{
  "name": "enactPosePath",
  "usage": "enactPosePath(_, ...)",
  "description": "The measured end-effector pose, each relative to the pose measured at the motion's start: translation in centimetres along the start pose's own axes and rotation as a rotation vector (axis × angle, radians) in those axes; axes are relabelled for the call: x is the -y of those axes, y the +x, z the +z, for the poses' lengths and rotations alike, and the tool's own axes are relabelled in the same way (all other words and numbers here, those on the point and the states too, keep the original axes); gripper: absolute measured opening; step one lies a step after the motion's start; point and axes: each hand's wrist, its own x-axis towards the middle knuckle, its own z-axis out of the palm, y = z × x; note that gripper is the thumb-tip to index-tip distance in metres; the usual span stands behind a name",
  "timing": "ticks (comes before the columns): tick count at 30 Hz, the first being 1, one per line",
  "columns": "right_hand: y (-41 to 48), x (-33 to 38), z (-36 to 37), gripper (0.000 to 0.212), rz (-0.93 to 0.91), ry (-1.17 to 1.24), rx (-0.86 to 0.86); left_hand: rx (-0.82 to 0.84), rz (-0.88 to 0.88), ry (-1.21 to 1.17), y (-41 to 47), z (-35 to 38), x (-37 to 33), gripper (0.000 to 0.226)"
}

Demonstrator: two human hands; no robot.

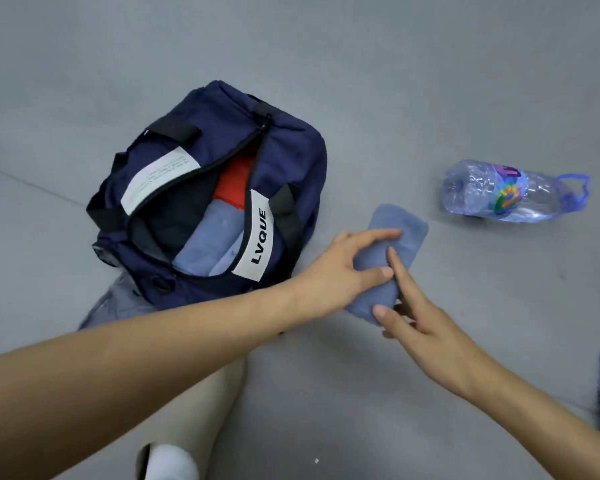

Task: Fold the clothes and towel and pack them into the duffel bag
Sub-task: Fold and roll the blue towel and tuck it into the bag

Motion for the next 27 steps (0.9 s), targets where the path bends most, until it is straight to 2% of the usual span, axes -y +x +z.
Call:
enactPosePath(3,1.9,5.6,-0.8,0.076,-0.094,-0.068,0.102,-0.035,0.051,-0.073,-1.8,-5.3,-2.7,0.063)
enactPosePath(7,5.0,11.4,1.8,0.081,-0.199,-0.228,0.168,-0.124,0.080,-0.150,-4.3,-11.4,-3.4,0.066)
enactPosePath(11,8.1,15.0,5.8,0.076,-0.256,-0.297,0.137,-0.364,0.089,-0.155,-6.0,-17.4,-2.0,0.061)
enactPosePath(13,9.0,15.5,7.8,0.066,-0.267,-0.395,0.035,-0.430,0.045,-0.056,-6.2,-19.7,-0.1,0.061)
enactPosePath(16,9.6,15.2,10.5,0.055,-0.198,-0.552,-0.115,-0.368,-0.036,0.090,-5.7,-21.1,3.8,0.062)
enactPosePath(19,10.2,14.6,12.9,0.055,-0.036,-0.631,-0.042,-0.300,-0.101,0.139,-4.7,-20.7,7.0,0.064)
enactPosePath(22,10.8,14.1,13.8,0.066,0.087,-0.652,-0.035,-0.236,-0.120,0.176,-3.6,-19.8,8.4,0.066)
enactPosePath(27,10.9,14.2,13.9,0.079,0.048,-0.604,-0.112,-0.166,-0.135,0.283,-3.6,-19.3,8.9,0.069)
